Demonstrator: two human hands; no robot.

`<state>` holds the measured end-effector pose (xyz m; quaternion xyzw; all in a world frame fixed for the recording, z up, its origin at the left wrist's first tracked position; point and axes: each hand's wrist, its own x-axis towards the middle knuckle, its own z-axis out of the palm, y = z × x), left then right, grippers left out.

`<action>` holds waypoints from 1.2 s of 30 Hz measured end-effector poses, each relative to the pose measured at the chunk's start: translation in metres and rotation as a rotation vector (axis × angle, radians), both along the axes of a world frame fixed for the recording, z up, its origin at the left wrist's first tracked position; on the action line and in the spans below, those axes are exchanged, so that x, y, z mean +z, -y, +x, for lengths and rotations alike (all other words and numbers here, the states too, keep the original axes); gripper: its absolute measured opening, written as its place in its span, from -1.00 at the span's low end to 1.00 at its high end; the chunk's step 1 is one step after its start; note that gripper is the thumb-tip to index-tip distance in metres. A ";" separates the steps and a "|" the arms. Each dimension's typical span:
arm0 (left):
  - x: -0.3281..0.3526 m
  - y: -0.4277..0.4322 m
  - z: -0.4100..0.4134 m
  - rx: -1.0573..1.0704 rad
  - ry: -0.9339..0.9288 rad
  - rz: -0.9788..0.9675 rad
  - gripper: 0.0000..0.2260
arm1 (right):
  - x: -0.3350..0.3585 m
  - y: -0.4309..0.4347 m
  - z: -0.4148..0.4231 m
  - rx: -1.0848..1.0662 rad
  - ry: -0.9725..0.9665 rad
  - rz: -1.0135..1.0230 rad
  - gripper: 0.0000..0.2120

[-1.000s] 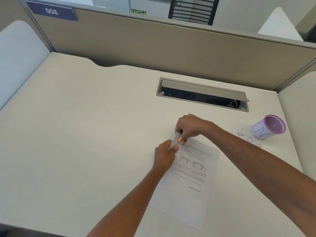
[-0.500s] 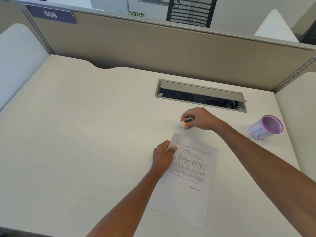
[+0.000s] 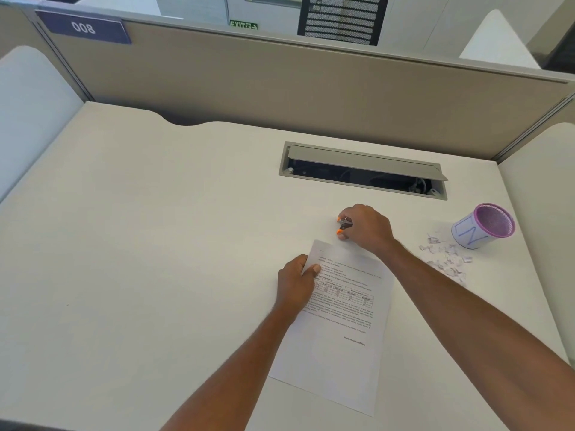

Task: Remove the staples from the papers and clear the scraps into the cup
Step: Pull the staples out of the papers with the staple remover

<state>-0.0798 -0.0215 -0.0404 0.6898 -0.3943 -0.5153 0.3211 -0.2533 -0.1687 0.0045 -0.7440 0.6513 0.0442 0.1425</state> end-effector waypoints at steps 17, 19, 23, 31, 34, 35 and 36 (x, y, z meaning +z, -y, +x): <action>0.014 -0.002 0.005 -0.023 -0.029 0.035 -0.87 | 0.030 -0.027 -0.023 -0.042 0.258 0.034 -0.47; 0.015 -0.005 0.009 -0.034 -0.082 0.053 -0.86 | 0.041 -0.040 -0.028 -0.074 0.369 0.076 -0.61; 0.029 -0.017 0.015 -0.042 -0.163 0.040 -0.88 | 0.063 -0.070 -0.030 -0.030 0.494 0.157 -0.69; 0.102 -0.038 0.023 -0.050 -0.270 -0.046 -0.87 | 0.115 -0.107 -0.013 0.007 0.550 0.148 -0.85; 0.137 -0.046 0.029 -0.061 -0.305 -0.083 -0.85 | 0.144 -0.117 -0.006 0.006 0.601 0.076 -0.92; 0.149 -0.048 0.031 -0.070 -0.316 -0.104 -0.84 | 0.155 -0.120 -0.005 0.009 0.621 0.047 -0.92; 0.161 -0.050 0.034 -0.082 -0.322 -0.129 -0.82 | 0.167 -0.123 -0.003 0.017 0.640 0.021 -0.93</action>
